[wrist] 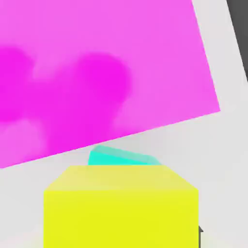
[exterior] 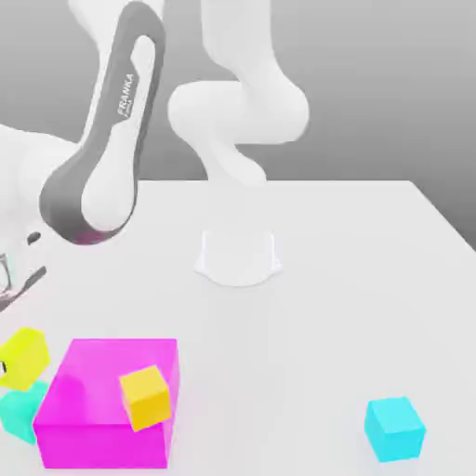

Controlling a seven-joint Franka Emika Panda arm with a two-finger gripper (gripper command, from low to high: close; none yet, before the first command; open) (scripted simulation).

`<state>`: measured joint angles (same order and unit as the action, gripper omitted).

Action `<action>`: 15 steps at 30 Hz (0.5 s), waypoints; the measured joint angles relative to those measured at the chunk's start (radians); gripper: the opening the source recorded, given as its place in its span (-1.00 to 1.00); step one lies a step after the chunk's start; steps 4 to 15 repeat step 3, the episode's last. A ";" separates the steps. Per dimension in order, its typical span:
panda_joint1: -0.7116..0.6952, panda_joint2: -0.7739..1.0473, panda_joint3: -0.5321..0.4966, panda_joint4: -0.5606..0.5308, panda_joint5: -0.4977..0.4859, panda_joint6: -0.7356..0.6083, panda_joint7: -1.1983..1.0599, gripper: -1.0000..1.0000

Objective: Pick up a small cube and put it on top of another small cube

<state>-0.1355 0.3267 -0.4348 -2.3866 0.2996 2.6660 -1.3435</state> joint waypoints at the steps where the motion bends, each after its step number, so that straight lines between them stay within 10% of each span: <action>1: 0.000 0.000 0.000 0.000 0.000 0.000 0.000 1.00; 15: 0.000 0.000 0.000 0.000 0.000 0.000 0.000 1.00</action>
